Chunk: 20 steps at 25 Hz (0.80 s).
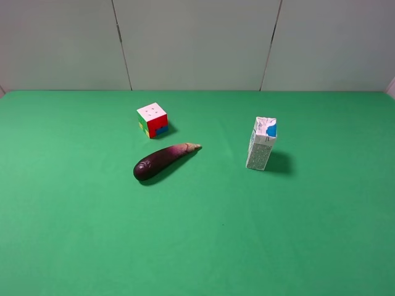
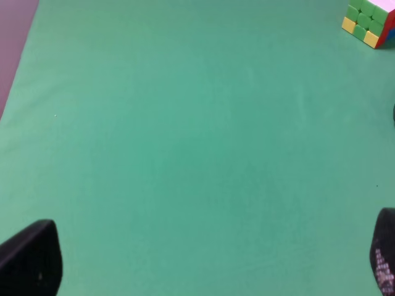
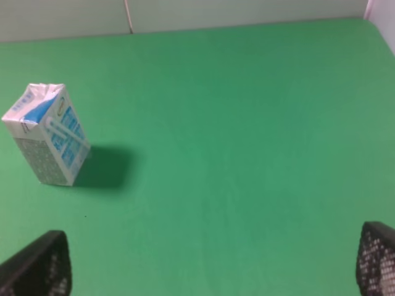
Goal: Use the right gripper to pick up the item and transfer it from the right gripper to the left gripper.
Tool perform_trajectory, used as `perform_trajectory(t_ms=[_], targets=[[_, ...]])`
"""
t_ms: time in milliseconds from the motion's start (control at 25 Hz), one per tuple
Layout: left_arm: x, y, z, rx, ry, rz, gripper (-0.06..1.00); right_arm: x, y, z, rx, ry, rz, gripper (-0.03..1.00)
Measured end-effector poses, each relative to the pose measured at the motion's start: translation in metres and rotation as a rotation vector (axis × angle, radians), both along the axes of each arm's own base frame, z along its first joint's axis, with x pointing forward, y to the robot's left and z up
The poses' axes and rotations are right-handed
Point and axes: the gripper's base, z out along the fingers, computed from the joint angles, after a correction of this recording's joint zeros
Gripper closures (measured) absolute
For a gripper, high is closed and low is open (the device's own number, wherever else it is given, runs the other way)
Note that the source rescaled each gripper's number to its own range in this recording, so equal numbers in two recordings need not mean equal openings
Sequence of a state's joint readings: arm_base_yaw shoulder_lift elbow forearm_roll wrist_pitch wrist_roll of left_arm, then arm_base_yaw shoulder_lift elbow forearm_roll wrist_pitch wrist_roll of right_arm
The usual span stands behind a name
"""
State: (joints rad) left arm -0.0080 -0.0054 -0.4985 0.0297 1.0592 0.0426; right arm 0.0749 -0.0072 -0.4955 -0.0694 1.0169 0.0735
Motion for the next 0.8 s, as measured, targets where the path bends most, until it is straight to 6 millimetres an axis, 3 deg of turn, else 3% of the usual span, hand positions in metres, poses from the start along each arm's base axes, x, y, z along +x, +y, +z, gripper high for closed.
perform_trajectory(t_ms=[800], targets=[[0.0000,0.0000,0.0000,0.000,0.000,0.000,-0.06,0.0000,0.0000,0.0001,0.000,-0.001,0.000,-0.03]])
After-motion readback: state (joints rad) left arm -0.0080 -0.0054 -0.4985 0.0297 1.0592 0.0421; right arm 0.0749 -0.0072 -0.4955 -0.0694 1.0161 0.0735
